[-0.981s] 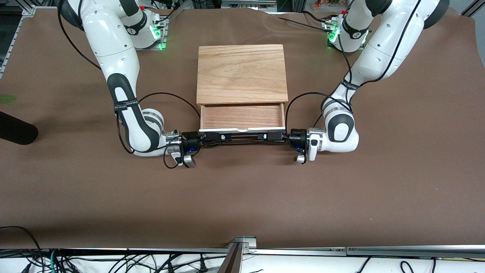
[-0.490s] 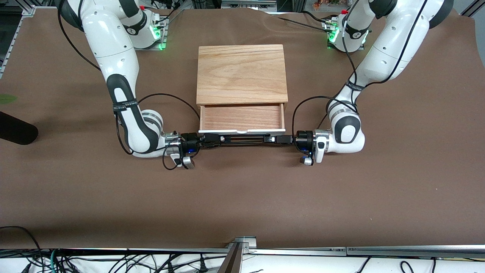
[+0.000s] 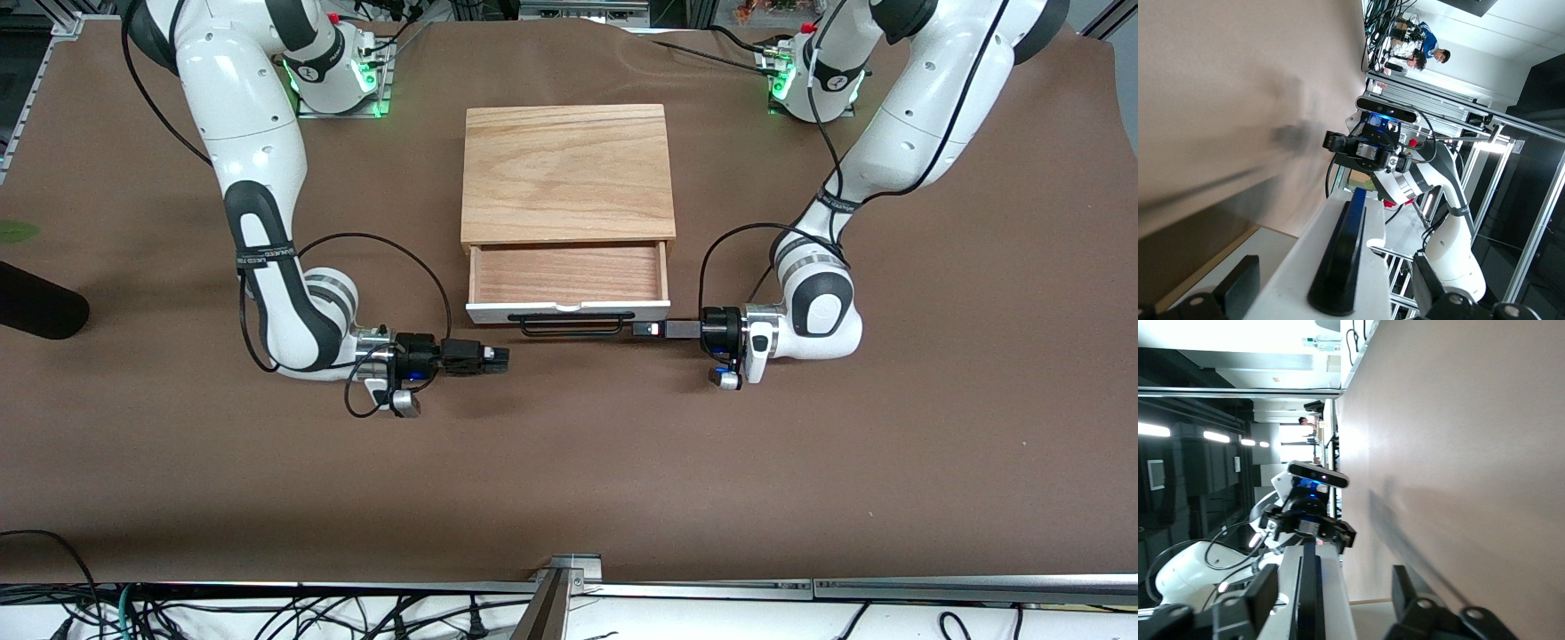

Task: Pull top drawer with both arms simultaneously
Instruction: 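Open both grippers and release the black handle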

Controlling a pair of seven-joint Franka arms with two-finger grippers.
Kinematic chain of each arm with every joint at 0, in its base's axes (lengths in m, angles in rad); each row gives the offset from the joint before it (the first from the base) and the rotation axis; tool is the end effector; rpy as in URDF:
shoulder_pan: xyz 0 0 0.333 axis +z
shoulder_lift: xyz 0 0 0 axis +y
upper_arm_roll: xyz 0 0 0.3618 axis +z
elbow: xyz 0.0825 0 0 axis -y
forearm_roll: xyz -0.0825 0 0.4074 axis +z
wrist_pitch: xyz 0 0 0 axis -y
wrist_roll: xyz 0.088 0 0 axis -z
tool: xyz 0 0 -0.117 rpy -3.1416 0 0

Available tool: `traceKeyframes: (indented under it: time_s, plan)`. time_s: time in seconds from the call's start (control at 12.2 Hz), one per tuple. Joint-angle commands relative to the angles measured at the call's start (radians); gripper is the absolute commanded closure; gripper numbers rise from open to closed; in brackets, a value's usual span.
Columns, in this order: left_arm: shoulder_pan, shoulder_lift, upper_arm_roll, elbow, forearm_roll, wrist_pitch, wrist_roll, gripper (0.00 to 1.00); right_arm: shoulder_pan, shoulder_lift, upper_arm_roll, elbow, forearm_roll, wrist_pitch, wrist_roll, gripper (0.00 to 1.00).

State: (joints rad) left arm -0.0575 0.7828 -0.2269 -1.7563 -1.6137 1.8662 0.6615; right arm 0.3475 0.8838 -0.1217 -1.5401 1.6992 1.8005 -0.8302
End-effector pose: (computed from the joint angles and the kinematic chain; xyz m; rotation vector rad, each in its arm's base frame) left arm 0.6438 -0.2598 0.1719 1.6187 0.2397 -0.2508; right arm 0.6979 0.2737 0.1640 -1.7506 -0.0173 0.0140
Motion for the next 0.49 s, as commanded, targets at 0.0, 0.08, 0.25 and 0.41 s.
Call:
traceKeyframes:
  time_s: [0.0,0.08,0.25,0.41]
  plan:
    - [0.018,-0.095,0.021,-0.031,0.104,-0.007,-0.086,0.00,0.016,-0.020,-0.086,0.061,-0.146,0.005,0.127,0.00]
    - [0.033,-0.126,0.029,-0.031,0.160,-0.007,-0.109,0.00,0.014,-0.049,-0.125,0.089,-0.256,-0.001,0.194,0.00]
    - [0.053,-0.192,0.063,-0.037,0.262,-0.004,-0.126,0.00,0.011,-0.103,-0.186,0.139,-0.514,-0.009,0.313,0.00]
    - [0.059,-0.290,0.110,-0.086,0.378,0.025,-0.125,0.00,0.010,-0.166,-0.235,0.147,-0.716,-0.009,0.347,0.00]
